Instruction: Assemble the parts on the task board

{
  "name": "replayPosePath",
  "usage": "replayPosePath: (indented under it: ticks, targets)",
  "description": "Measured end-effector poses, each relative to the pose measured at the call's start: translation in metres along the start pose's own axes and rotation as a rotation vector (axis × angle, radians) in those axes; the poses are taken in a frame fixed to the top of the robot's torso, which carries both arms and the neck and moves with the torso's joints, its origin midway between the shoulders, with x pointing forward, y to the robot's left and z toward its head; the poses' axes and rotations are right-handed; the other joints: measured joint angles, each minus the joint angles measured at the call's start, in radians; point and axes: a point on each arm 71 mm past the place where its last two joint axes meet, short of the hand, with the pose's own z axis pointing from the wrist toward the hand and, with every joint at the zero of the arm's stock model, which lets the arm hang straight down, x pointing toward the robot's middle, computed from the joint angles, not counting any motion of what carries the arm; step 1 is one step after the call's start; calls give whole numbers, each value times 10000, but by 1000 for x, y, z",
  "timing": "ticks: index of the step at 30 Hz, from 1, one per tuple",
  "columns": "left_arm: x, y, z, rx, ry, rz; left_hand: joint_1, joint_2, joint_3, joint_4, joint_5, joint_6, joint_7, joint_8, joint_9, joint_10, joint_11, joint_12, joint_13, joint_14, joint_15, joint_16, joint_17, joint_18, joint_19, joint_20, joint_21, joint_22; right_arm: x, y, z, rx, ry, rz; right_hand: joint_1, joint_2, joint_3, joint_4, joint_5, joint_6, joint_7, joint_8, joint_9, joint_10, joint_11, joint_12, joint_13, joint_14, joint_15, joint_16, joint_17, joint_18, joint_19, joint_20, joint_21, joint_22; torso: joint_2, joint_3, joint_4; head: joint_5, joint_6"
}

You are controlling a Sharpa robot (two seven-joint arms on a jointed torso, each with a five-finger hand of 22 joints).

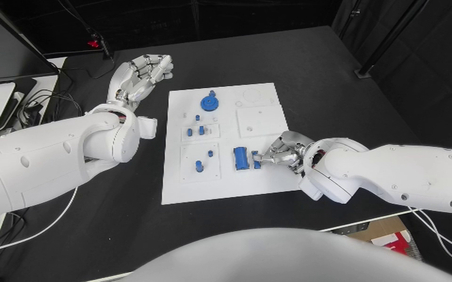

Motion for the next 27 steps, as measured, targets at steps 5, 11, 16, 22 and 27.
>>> replayPosePath:
  ticks: [5,11,16,22,27]
  targets:
    - [0,0,0,0,-1,1,0,0,0,0,0,0,0,0,0,0,0,0,0,0,0,0,0,0,0,0,0,0,-1,-1,0,2,-12,-2,-23,24,0,0,0,13,13,-3,0,0,0,0,0,0,0,0,-1,0,0,0,-40,0,-2,0,0,-12,0]
    - [-1,0,0,-3,-7,3,55,54,0,0,0,0,0,0,-9,0,0,0,0,0,0,0,-28,0,0,0,0,-16,-5,-5,-1,8,-121,-151,148,-25,-308,-69,-837,173,-73,235,195,0,0,0,0,0,0,0,-1,1,0,0,-108,0,-3,0,-2,0,0]
    - [-1,0,0,-4,-13,7,54,53,0,0,38,0,0,0,-9,0,0,0,0,0,0,0,-28,0,0,0,0,-16,-7,-5,-3,-139,-144,-592,471,-198,-636,-25,-1731,271,-170,1085,831,10,-131,0,0,17,-126,0,-2,-1,-21,-129,-108,0,-4,0,-11,14,0]
    - [-2,1,0,-9,-26,18,54,53,-27,-27,38,0,0,0,-9,0,0,39,0,0,0,41,-36,0,0,0,0,-16,-5,-3,-3,-387,-44,-1176,588,-315,-761,-14,-1741,158,-375,1893,1497,-18,-272,0,0,18,-271,0,-2,0,-6,-221,-151,0,-4,6,-12,-23,0]
    - [-2,1,0,-19,-25,16,54,53,-27,-27,38,0,0,0,-9,0,0,39,0,0,0,41,-37,0,0,0,0,-15,-3,0,-2,-525,53,-1465,589,-315,-830,-2,-1741,-184,-462,2588,2158,-3,-291,0,0,1,-359,0,-3,0,-20,-308,-152,0,-4,6,-11,-35,0]
